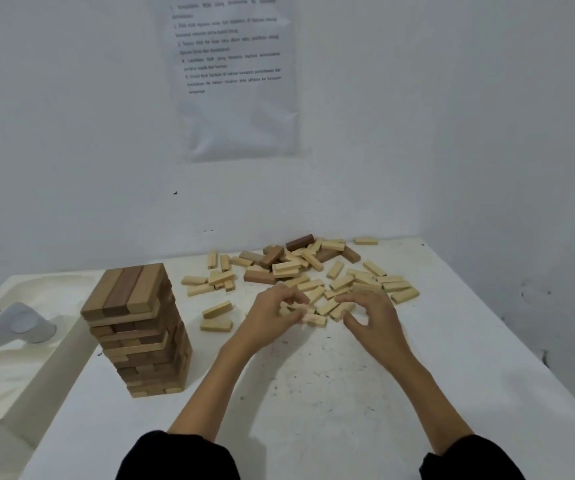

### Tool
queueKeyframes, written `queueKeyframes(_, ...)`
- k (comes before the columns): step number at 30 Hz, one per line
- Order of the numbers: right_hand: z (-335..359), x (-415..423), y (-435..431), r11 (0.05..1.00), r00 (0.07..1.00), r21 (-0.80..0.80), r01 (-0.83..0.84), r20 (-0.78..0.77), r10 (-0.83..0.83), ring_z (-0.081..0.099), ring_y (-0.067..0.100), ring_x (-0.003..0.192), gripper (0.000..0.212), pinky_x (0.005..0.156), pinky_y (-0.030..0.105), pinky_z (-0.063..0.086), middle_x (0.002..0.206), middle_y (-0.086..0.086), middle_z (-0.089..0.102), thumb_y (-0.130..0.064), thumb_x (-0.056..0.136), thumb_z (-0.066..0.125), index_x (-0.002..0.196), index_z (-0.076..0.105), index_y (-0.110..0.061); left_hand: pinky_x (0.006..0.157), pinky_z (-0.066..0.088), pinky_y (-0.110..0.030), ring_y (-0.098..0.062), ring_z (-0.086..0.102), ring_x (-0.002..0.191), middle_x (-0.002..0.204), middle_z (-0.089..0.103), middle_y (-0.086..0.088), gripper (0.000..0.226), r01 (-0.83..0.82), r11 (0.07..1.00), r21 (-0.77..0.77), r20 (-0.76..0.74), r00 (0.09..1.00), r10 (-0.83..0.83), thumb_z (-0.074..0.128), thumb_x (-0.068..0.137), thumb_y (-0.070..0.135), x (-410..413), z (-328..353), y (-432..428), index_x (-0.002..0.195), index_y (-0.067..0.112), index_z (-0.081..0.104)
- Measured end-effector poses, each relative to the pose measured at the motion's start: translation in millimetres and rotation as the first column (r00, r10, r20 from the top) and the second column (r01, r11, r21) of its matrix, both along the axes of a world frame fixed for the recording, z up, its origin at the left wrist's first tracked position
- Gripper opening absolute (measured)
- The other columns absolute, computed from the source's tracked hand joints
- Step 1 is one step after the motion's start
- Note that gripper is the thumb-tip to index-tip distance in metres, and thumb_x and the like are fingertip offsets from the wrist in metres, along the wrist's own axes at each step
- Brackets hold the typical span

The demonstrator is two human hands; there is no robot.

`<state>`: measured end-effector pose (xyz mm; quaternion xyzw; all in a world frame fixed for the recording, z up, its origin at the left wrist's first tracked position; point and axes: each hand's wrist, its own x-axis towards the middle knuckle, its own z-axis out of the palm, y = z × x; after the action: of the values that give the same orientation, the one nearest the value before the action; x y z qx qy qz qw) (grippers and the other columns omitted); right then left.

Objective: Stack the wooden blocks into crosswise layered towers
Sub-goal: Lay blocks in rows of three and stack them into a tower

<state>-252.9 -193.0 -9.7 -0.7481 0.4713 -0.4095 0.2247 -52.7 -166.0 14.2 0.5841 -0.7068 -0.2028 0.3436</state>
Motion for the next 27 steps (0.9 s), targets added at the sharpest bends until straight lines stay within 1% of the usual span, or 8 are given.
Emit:
queueKeyframes(2,-0.9,5.7,-16.1,1.000,1.000,-0.011,0.013,0.013,-0.013,0.052,0.022,0.106,0.030,0.084,0.015,0.036,0.099,-0.007,0.066,-0.004,0.077,0.069,0.097,0.070,-0.027,0.076,0.036,-0.005,-0.009,0.055,0.095,0.100,0.064,0.005,0.015,-0.051,0.997,-0.059,-0.031,0.998,0.049,0.068,0.085,0.014,0.1,0.2,-17.4,0.100,0.017,0.069)
queueKeyframes(5,-1.6,15.1,-45.0,0.996,0.997,-0.053,0.075,0.005,-0.075,0.045,0.018,0.101,0.027,0.083,0.034,0.044,0.103,-0.002,0.063,-0.007,0.077,0.070,0.098,0.071,-0.024,0.079,0.042,-0.020,-0.012,0.055,0.098,0.101,0.064,0.001,0.014,-0.173,0.977,-0.124,-0.114,0.981,0.159,0.069,0.084,0.015,4.2,1.4,-50.4,0.097,0.015,0.070)
queueKeyframes(8,1.3,25.4,-75.1,0.986,0.988,-0.063,0.154,-0.010,-0.155,0.038,0.013,0.101,0.024,0.083,0.028,0.037,0.107,-0.001,0.058,-0.010,0.078,0.069,0.097,0.071,-0.024,0.078,0.040,-0.022,-0.015,0.055,0.097,0.101,0.062,-0.002,0.012,-0.346,0.930,-0.125,-0.127,0.935,0.330,0.067,0.084,0.017,9.0,3.6,-82.5,0.095,0.019,0.070)
queueKeyframes(11,1.0,30.7,-103.4,0.979,0.979,-0.048,0.200,-0.022,-0.201,0.035,0.011,0.105,0.022,0.084,0.024,0.033,0.110,0.000,0.052,-0.012,0.080,0.066,0.097,0.071,-0.025,0.089,0.030,-0.029,-0.023,0.039,0.116,0.119,0.051,-0.002,0.018,-0.483,0.873,-0.065,-0.019,0.876,0.483,0.061,0.087,0.023,10.2,6.2,-111.1,0.102,0.026,0.068)
queueKeyframes(16,-2.5,31.8,-146.4,0.993,0.976,0.006,0.118,-0.186,-0.115,0.031,0.019,0.120,0.026,0.098,0.033,0.033,0.125,0.002,0.043,-0.021,0.083,0.064,0.107,0.067,-0.032,0.105,0.024,-0.042,-0.029,0.028,0.126,0.136,0.036,-0.006,0.030,-0.542,0.839,0.054,0.136,0.836,0.532,0.051,0.091,0.024,13.5,0.4,-146.4,0.120,0.029,0.059)
queueKeyframes(20,-6.1,34.7,-168.5,0.997,0.933,0.076,0.033,-0.361,-0.003,0.021,0.019,0.127,0.037,0.104,0.033,0.025,0.136,0.001,0.030,-0.030,0.087,0.061,0.122,0.056,-0.041,0.104,0.024,-0.043,-0.028,0.030,0.126,0.135,0.037,-0.007,0.033,-0.540,0.835,0.109,0.239,0.829,0.505,0.047,0.096,0.027,16.7,-6.5,-162.2,0.128,0.030,0.053)
queueKeyframes(23,-7.0,35.5,-175.7,0.992,0.913,0.122,0.019,-0.407,0.032,0.022,0.021,0.129,0.039,0.105,0.033,0.024,0.138,0.002,0.029,-0.037,0.086,0.061,0.125,0.053,-0.041,0.101,0.028,-0.043,-0.028,0.032,0.124,0.133,0.040,-0.007,0.034,-0.523,0.845,0.115,0.320,0.825,0.466,0.042,0.097,0.023,17.0,-8.7,-164.4,0.130,0.030,0.053)
queueKeyframes(27,-6.4,31.2,-176.5,0.991,0.933,0.136,0.008,-0.357,0.041,0.028,0.019,0.125,0.033,0.098,0.029,0.026,0.134,0.000,0.034,-0.037,0.081,0.068,0.113,0.060,-0.033,0.083,0.041,-0.038,-0.032,0.043,0.112,0.114,0.058,-0.009,0.034,-0.500,0.865,0.054,0.224,0.850,0.477,0.043,0.094,0.009,23.6,-12.9,-167.8,0.117,0.023,0.063)
